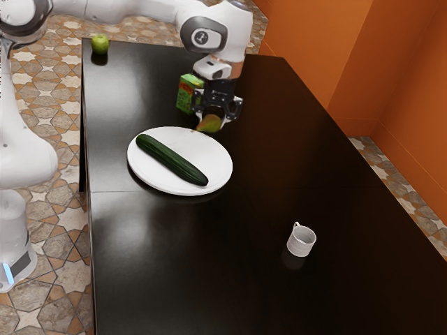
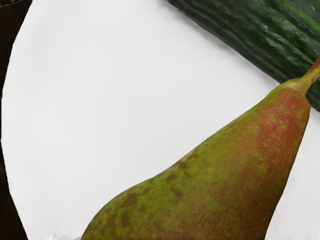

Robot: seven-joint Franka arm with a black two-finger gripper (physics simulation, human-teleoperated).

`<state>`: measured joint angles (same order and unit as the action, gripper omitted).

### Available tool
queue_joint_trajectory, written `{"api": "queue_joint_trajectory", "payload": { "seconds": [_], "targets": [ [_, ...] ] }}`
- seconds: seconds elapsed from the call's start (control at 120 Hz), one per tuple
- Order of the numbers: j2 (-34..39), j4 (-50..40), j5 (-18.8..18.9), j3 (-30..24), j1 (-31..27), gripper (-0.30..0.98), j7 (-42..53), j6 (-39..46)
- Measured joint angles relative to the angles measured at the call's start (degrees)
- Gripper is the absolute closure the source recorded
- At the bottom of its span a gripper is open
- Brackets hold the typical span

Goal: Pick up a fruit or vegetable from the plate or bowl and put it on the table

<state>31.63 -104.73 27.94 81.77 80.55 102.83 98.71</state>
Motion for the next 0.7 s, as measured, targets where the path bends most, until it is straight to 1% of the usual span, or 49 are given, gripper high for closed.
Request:
{"api": "queue_joint_trajectory", "payload": {
  "seconds": [0.033,0.067,0.083,0.158,0.183,0.225,0.258,0.35,0.442,0.55,0.675,0.7],
  "targets": [
    [0.0,4.3,-0.5,0.8,3.7,0.37,-0.1,-0.4],
    [0.0,8.9,-0.9,3.5,8.9,0.37,-0.3,-0.7],
    [0.1,11.6,-1.2,5.7,12.3,0.37,-0.4,-0.9],
    [0.7,24.9,-1.8,16.5,31.3,0.37,-1.0,-1.5],
    [1.4,28.5,-1.9,19.3,36.3,0.37,-1.2,-1.7],
    [3.4,33.1,-1.8,22.3,42.0,0.37,-1.5,-1.9],
    [4.9,35.9,-1.4,23.5,45.0,0.37,-1.7,-1.9],
    [8.0,38.8,0.2,25.2,49.2,0.35,-2.3,-1.1],
    [9.9,39.3,2.8,26.1,51.2,0.19,-2.8,-0.5],
    [10.2,39.4,4.6,26.2,51.7,0.09,-3.4,-0.2],
    [9.7,39.3,5.3,25.8,50.7,0.04,-4.4,0.1],
    [9.4,39.3,5.3,24.9,50.5,0.03,-4.6,-0.7]
  ]
}}
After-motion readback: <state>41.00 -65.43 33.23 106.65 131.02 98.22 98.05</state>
